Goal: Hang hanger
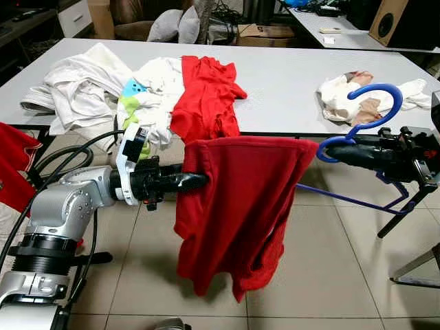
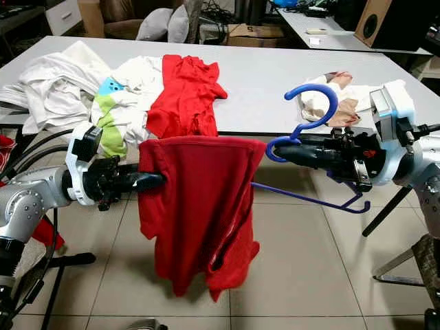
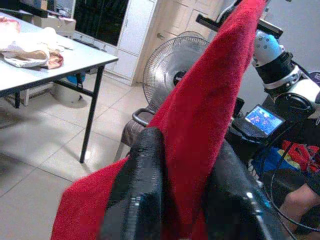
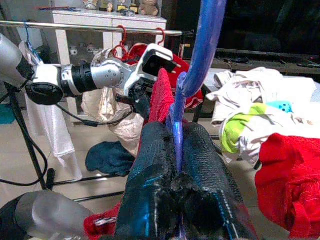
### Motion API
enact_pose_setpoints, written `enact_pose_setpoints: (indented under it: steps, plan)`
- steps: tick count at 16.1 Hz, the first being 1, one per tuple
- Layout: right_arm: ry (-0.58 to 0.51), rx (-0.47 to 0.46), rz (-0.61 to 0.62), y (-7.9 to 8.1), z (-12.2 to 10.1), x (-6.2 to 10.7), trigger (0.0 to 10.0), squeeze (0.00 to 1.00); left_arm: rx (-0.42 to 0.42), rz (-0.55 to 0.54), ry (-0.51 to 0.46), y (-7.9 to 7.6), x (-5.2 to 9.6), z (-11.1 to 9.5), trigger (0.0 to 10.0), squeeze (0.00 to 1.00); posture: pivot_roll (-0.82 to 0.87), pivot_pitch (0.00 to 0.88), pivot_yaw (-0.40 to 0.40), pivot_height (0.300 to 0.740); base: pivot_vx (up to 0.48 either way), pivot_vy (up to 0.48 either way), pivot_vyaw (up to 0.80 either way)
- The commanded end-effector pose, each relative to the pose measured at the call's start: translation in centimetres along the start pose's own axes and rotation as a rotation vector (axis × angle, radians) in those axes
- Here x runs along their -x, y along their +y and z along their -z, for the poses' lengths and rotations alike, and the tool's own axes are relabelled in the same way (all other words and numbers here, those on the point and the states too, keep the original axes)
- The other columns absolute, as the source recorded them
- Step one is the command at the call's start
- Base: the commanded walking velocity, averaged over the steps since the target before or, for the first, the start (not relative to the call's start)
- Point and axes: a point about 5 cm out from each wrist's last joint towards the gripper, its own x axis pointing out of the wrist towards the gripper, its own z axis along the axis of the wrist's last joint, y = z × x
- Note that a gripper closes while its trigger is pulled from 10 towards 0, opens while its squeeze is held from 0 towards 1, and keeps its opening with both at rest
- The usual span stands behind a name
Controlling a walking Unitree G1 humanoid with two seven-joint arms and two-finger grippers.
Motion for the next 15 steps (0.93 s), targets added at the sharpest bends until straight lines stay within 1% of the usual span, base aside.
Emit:
enact_pose_setpoints:
  steps: [1,5,8,10,15]
  plan:
    - [-0.023,0.043,-0.019,0.0,-1.1,-0.3,10.0,0.00,-0.020,-0.015,-0.018,0.0,0.2,-0.4,0.0,0.00,-0.04,0.000,0.004,0.740,0.000,0.000,0.00]
    - [-0.023,0.045,-0.016,0.1,-1.1,-0.2,10.0,0.00,-0.012,-0.035,-0.049,0.1,0.6,-0.8,0.0,0.00,-0.05,0.000,0.006,0.740,0.000,0.000,0.00]
    - [-0.026,0.048,-0.007,0.0,-1.3,0.1,10.0,0.00,-0.008,-0.084,-0.069,0.2,1.7,-0.7,0.0,0.00,-0.05,0.000,0.006,0.740,0.000,0.000,0.00]
    - [-0.030,0.051,-0.004,-0.1,-1.3,0.1,10.0,0.00,-0.007,-0.126,-0.098,0.3,2.7,-0.8,0.0,0.00,-0.04,0.000,0.004,0.740,0.000,0.000,0.00]
    - [-0.035,0.054,-0.004,-0.1,-1.4,0.1,10.0,0.00,-0.025,-0.197,-0.142,0.4,4.3,-1.3,0.0,0.00,-0.04,0.000,0.002,0.740,0.000,0.000,0.00]
